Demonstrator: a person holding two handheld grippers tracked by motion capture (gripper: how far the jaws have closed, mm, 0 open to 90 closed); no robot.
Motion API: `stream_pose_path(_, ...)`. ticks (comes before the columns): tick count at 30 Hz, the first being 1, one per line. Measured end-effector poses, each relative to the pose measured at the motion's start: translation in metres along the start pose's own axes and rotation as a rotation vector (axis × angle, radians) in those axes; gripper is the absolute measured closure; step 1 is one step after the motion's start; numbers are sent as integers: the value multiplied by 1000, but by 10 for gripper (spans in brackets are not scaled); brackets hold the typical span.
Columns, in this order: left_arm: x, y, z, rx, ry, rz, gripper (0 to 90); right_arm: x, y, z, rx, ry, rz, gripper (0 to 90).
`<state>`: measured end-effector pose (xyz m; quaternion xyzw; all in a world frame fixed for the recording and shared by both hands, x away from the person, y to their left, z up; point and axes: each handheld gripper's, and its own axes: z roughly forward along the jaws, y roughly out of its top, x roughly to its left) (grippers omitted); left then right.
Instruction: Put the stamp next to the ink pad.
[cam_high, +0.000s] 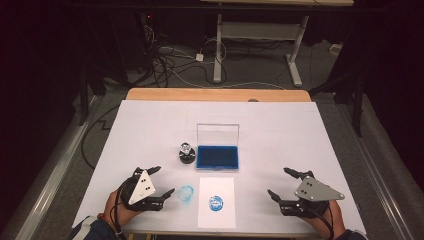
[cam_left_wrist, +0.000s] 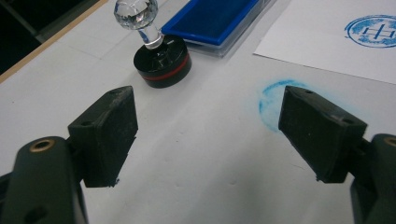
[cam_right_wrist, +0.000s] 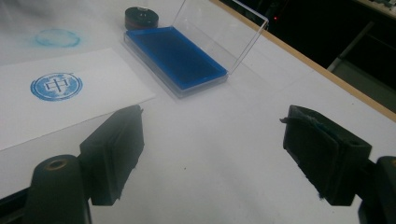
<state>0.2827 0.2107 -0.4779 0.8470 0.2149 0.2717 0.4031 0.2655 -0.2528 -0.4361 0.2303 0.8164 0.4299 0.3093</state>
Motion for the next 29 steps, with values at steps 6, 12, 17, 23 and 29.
stream_pose_path(6,2,0,-2,-10,-4,0,189,2,2,1,0,-3,-7,200)
stream_pose_path(12,2,0,-1,-5,-8,-4,189,2,2,0,-1,1,-19,200)
stream_pose_path(17,2,1,0,0,2,-4,189,1,1,-1,-3,-4,-14,200)
stream_pose_path(23,3,1,1,1,1,-10,189,1,1,0,-3,9,-22,200)
stream_pose_path(29,4,2,2,4,6,-14,189,-1,0,0,-8,10,-16,200)
